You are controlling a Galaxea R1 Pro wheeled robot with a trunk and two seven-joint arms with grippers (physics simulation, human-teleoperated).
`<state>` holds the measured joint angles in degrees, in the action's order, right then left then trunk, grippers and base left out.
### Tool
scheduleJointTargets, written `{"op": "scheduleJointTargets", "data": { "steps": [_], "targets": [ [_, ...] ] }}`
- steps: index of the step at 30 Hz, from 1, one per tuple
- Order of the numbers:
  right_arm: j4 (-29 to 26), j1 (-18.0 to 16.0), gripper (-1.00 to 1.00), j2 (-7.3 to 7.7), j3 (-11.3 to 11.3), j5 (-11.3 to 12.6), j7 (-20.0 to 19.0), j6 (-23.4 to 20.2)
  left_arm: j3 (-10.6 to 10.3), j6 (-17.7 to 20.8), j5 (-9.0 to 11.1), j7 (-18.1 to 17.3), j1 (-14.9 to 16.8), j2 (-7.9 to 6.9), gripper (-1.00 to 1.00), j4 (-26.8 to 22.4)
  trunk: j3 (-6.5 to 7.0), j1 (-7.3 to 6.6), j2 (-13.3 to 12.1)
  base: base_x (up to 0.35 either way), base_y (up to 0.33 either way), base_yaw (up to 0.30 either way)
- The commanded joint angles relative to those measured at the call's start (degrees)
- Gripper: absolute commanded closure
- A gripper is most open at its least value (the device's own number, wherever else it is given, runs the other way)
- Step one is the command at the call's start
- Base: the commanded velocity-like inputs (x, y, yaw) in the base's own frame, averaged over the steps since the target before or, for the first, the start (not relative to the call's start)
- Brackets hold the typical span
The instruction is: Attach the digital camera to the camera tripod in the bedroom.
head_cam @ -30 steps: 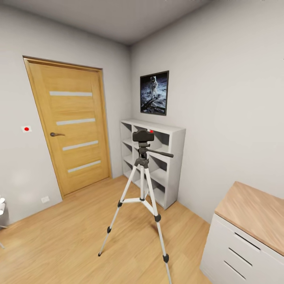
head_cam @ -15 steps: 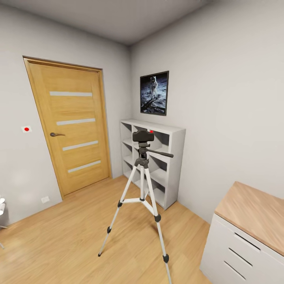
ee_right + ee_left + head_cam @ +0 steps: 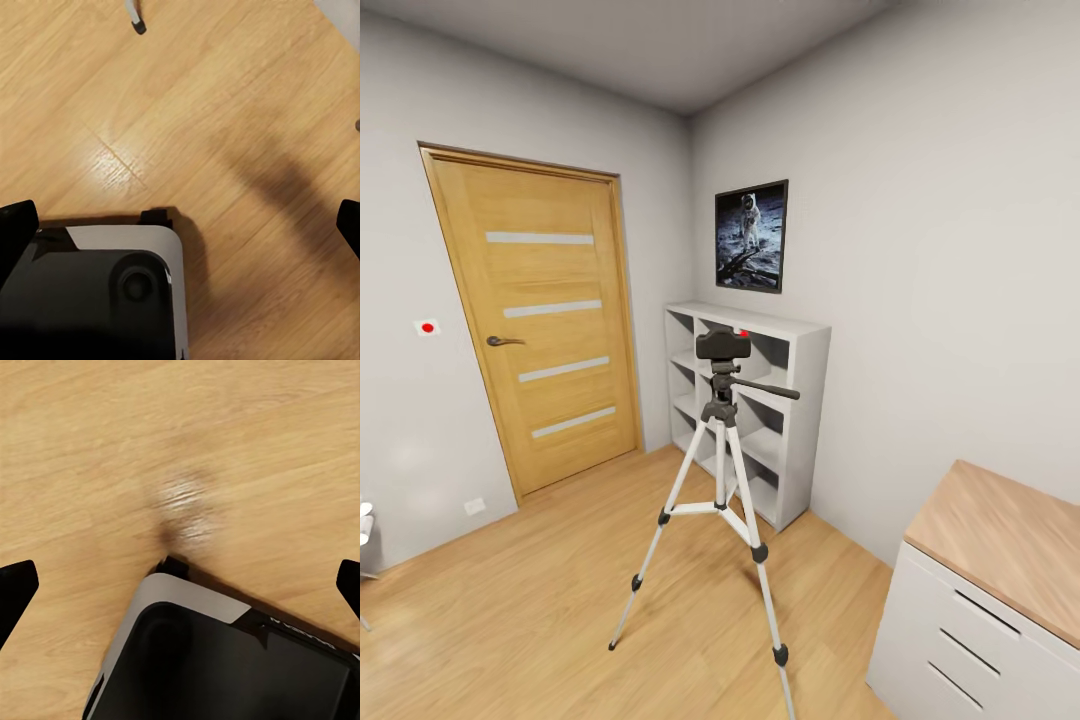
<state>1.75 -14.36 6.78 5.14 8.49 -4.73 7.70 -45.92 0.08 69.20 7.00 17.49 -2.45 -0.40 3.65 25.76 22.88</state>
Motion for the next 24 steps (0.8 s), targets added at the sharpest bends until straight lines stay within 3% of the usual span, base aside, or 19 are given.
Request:
{"op": "scheduleJointTargets", "data": {
  "steps": [1, 24],
  "targets": [
    [0.2, -0.1, -1.0, 0.0, 0.5, 0.6, -0.3, 0.3, -0.5, 0.0, 0.4, 0.2, 0.0, -0.01, -1.0, 0.0, -0.02, 0.02, 0.0, 0.0, 0.0, 0.0],
    [0.2, -0.1, -1.0, -0.05, 0.6, 0.3, -0.3, 0.4, -0.5, 0.0, 0.4, 0.2, 0.0, -0.01, -1.0, 0.0, -0.02, 0.02, 0.0, 0.0, 0.0, 0.0]
  ]
}}
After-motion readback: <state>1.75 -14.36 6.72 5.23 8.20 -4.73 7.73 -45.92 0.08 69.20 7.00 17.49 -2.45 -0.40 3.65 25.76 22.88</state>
